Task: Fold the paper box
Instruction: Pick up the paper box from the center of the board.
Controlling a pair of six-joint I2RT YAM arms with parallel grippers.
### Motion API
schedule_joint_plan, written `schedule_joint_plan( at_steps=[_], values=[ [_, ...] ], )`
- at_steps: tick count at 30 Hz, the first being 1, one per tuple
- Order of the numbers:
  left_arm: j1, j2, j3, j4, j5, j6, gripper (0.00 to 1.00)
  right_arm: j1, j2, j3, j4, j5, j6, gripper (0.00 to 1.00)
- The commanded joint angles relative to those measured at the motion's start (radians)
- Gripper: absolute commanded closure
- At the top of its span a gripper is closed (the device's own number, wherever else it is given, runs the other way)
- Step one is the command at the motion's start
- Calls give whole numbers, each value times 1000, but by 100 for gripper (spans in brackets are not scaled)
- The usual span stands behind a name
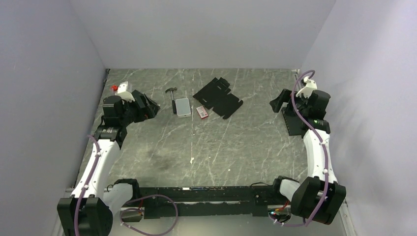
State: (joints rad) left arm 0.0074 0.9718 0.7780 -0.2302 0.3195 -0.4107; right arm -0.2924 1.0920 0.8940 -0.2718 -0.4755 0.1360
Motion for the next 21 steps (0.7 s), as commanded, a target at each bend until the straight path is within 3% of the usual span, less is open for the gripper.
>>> schedule_joint_plan(
  at_steps=[1,4,7,15,21],
  values=[
    [-1,13,3,54,57,-35,1,-4,-12,-39,62,-236,-138,0],
    [-1,41,4,66,98,-95,1,-3,-9,-52,7,-479,-352,0],
    [-1,100,12,66,152,-195,1,-2,0,-50,-55,-566,-438,0],
    [-1,291,59,151,358,-346,2,-2,35,-55,-57,-577,-411,0],
    [-90,383,116,174,311,-347,2,-3,47,-51,-57,-570,-408,0]
  ],
)
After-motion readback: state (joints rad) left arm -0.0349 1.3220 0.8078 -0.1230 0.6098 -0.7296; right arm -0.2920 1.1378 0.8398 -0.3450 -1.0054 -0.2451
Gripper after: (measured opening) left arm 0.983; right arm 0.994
